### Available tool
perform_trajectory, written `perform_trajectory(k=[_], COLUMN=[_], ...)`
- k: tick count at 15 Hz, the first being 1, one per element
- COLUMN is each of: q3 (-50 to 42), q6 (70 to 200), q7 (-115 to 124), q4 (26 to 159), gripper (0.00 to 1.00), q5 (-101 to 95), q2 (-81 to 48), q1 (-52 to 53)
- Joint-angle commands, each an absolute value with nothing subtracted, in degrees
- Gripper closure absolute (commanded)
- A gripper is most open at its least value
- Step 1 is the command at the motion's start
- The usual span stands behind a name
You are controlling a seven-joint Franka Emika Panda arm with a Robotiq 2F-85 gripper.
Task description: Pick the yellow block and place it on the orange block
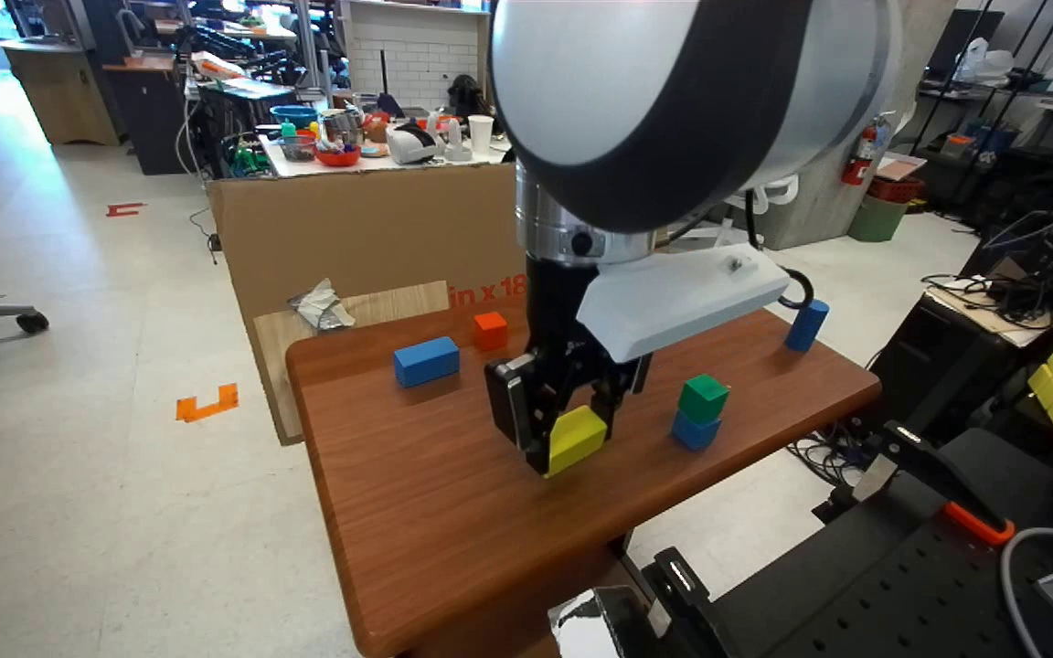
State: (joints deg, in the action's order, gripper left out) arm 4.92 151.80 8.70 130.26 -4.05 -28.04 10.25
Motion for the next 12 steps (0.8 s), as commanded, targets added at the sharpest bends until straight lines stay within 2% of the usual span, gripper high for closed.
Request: perform_trajectory(k=[1,12], q3=[4.8,3.5], q6=[148.1,138.0], q7=[8.3,9.5], q4=[128.6,107.9], gripper=[0.58,0.58], q5=[-3.6,-3.4], q2=[-23.6,-30.1], q1=[10.6,10.0])
